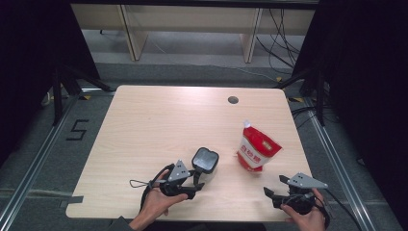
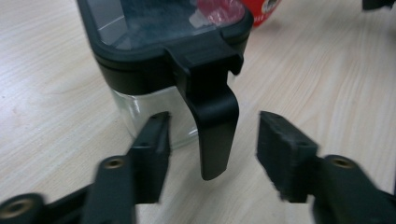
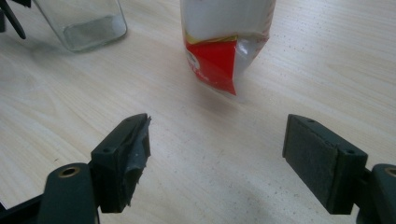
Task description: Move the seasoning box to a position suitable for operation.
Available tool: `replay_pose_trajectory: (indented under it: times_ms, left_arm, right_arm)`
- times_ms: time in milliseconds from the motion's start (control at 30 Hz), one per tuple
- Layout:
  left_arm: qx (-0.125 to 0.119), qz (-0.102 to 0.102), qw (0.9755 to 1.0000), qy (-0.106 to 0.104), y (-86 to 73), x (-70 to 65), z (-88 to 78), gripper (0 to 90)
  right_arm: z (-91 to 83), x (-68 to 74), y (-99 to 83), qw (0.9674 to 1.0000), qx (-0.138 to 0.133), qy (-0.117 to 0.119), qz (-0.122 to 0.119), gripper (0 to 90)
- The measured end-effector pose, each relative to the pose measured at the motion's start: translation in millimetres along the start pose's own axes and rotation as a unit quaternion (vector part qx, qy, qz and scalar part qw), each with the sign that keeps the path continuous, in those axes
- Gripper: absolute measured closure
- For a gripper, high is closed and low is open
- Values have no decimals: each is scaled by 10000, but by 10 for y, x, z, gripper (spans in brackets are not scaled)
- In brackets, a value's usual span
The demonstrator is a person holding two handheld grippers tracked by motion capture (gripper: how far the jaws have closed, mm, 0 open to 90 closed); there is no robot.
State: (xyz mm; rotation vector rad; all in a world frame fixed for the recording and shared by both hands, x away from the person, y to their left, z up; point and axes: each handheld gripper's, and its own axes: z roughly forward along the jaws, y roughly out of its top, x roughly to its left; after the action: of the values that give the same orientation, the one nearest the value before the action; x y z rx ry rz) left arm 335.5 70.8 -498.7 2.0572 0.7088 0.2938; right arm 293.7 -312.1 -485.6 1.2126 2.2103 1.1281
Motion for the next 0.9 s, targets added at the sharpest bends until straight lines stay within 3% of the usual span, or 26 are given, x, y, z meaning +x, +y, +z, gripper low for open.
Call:
replay_pose_trajectory:
  times_ms: [33,67,133,233,333,367,500,567,600,633,767,900]
  left_arm:
    - [21,55,10000,-33,4,4,1,501]
    - [-88,69,9999,130,3,1,-13,582]
    - [8,212,9996,171,10,44,-70,620]
    - [-56,209,9995,241,-8,61,-98,695]
    - [-23,238,9992,315,-16,95,-136,707]
    - [-36,259,9989,386,-14,127,-160,707]
    - [-41,251,9984,507,-23,204,-211,708]
    - [-92,168,9977,644,-17,244,-237,706]
    - [-102,105,9979,633,-12,249,-237,700]
    - [-119,63,9975,695,-6,247,-234,693]
    - [-114,106,9974,699,4,246,-214,690]
    - [-58,210,9974,682,3,276,-226,708]
  right_arm:
    - [0,-1,2,10000,-1,-10,-1,242]
    - [-14,29,2,9998,65,-45,172,241]
    - [-8,20,1,9999,55,-16,142,240]
    - [-4,25,1,9999,61,11,155,240]
    - [1,25,7,9999,65,-11,108,240]
    - [15,8,13,10000,53,68,-24,238]
    - [30,16,16,9999,59,82,-39,236]
    - [22,15,18,9999,75,79,-42,236]
    - [15,37,17,9999,119,69,86,236]
    - [29,27,18,10000,58,60,2,236]
    - [32,14,29,9998,6,26,-216,236]
    - [35,24,27,9998,42,125,-118,238]
